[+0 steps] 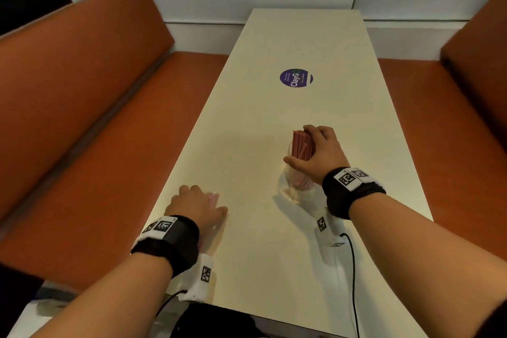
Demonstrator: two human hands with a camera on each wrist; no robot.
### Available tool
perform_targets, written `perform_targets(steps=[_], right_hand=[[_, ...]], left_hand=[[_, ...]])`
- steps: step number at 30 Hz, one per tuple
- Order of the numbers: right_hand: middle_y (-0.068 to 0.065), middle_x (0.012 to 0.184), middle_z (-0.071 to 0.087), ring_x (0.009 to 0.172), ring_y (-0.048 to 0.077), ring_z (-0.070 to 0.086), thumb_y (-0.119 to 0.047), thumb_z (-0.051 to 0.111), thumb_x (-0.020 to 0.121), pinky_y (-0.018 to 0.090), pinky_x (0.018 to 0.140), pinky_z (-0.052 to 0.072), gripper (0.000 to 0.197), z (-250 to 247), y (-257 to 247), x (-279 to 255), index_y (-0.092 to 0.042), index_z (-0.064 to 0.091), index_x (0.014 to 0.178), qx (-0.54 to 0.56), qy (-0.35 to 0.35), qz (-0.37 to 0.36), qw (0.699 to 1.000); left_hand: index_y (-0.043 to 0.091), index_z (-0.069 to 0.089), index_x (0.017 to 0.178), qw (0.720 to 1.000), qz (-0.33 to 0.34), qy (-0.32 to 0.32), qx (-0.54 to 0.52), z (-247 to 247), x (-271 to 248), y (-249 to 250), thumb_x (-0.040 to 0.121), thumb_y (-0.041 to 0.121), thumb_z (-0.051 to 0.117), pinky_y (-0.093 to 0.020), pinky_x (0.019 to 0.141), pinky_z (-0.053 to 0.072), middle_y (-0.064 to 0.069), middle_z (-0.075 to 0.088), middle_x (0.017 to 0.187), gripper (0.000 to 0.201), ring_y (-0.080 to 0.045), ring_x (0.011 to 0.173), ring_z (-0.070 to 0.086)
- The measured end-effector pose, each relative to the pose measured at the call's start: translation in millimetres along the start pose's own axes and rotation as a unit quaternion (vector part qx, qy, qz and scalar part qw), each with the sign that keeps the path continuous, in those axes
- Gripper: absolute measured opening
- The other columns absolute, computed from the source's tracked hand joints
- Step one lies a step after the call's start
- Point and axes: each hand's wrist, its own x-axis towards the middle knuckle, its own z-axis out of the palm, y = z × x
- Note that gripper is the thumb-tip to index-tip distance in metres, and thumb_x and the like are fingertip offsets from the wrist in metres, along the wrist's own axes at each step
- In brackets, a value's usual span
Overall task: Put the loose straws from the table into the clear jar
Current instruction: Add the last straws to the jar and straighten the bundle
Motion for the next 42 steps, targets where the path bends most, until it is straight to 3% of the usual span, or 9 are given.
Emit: perform_targets(steps=[5, 7, 11, 17, 23, 29, 34, 37, 42], right_hand=[[0.001, 0.139, 0.034, 0.126, 0.022, 0.044, -0.055, 0.075, 0.065, 0.037, 0.108, 0.04, 0.091, -0.1, -1.0, -1.5, -0.024, 0.036, 0.142, 0.007, 0.007, -0.003, 1.0], [0.001, 0.139, 0.034, 0.127, 0.022, 0.043, -0.054, 0.075, 0.065, 0.037, 0.108, 0.04, 0.091, 1.0, -1.2, -1.7, -0.024, 0.036, 0.142, 0.007, 0.008, -0.003, 1.0], [0.001, 0.138, 0.034, 0.127, 0.022, 0.043, -0.055, 0.075, 0.064, 0.037, 0.108, 0.04, 0.091, 2.6, -1.3, -1.8, -0.025, 0.036, 0.141, 0.006, 0.013, -0.001, 1.0], [0.002, 0.141, 0.034, 0.129, 0.024, 0.041, -0.061, 0.071, 0.064, 0.043, 0.108, 0.039, 0.094, 1.7, -3.4, -2.7, -0.027, 0.033, 0.143, -0.025, 0.015, 0.01, 1.0], [0.0, 0.154, 0.026, 0.141, 0.025, 0.027, -0.077, 0.061, 0.061, 0.052, 0.115, 0.022, 0.102, -12.2, -11.5, -10.9, -0.032, 0.027, 0.146, -0.13, 0.039, 0.001, 0.991], [0.003, 0.13, 0.044, 0.123, 0.022, 0.045, -0.062, 0.055, 0.077, 0.032, 0.104, 0.037, 0.073, -33.0, -29.6, -44.8, -0.014, 0.047, 0.131, 0.111, 0.207, -0.058, 0.97], [0.004, 0.101, 0.064, 0.101, 0.027, 0.062, -0.062, 0.04, 0.09, 0.041, 0.093, 0.049, 0.056, -15.2, -50.5, -69.8, -0.013, 0.06, 0.108, 0.294, -0.09, 0.031, 0.951], [0.03, 0.095, 0.064, 0.075, 0.028, 0.061, -0.068, 0.043, 0.083, 0.032, 0.06, 0.052, 0.069, -13.7, -61.0, -75.5, -0.002, 0.06, 0.09, 0.394, -0.166, 0.055, 0.902], [0.011, 0.106, 0.071, 0.102, 0.02, 0.065, -0.029, 0.032, 0.102, 0.036, 0.096, 0.048, 0.04, -33.7, -58.6, -77.9, -0.01, 0.063, 0.085, 0.47, -0.118, 0.083, 0.871]], left_hand=[[0.013, 0.061, 0.092, 0.999, -0.018, -0.032, 0.001, 9.5, -12.9, -13.3, 0.078, 0.054, 0.064, -0.025, 0.06, 0.049, -0.002, 0.058, 0.077, 0.043, -0.02, 0.069, 0.063], [0.011, 0.061, 0.115, 0.999, 0.001, -0.037, 0.023, 11.1, -16.5, -10.7, 0.088, 0.034, 0.058, -0.027, 0.064, 0.047, -0.004, 0.061, 0.083, 0.036, -0.023, 0.078, 0.063], [0.028, 0.006, 0.152, 0.991, 0.099, -0.049, 0.078, 23.3, -16.8, -0.5, 0.085, -0.002, 0.035, -0.029, 0.08, 0.049, -0.009, 0.06, 0.11, 0.079, -0.024, 0.093, 0.059], [0.015, 0.046, 0.131, 0.996, 0.058, -0.033, 0.056, 46.6, -16.0, 25.5, 0.094, 0.012, 0.036, -0.035, 0.086, 0.044, -0.009, 0.056, 0.117, 0.039, -0.027, 0.105, 0.059], [0.0, 0.041, 0.133, 0.991, 0.123, -0.054, 0.022, 24.1, -22.9, 21.9, 0.096, 0.013, 0.039, -0.035, 0.092, 0.043, -0.018, 0.05, 0.133, 0.039, -0.032, 0.116, 0.054], [0.013, 0.044, 0.087, 0.952, 0.218, -0.043, -0.21, -17.9, -31.1, 37.9, 0.099, 0.024, 0.033, -0.028, 0.057, 0.035, -0.003, 0.049, 0.078, 0.02, -0.016, 0.064, 0.042], [0.014, 0.046, 0.085, 0.889, 0.296, -0.05, -0.345, -32.8, -51.7, 89.0, 0.1, 0.023, 0.034, -0.038, 0.064, 0.047, -0.004, 0.053, 0.076, 0.021, -0.019, 0.067, 0.053], [0.008, 0.05, 0.114, 0.887, 0.364, -0.068, -0.274, -33.4, -68.0, 115.4, 0.098, 0.014, 0.033, -0.038, 0.063, 0.055, -0.004, 0.058, 0.08, 0.024, -0.022, 0.069, 0.063], [0.017, 0.043, 0.118, 0.878, 0.364, -0.117, -0.288, -18.6, -77.0, 111.2, 0.101, 0.03, 0.035, -0.028, 0.06, 0.053, -0.002, 0.061, 0.077, 0.022, -0.014, 0.06, 0.062]])
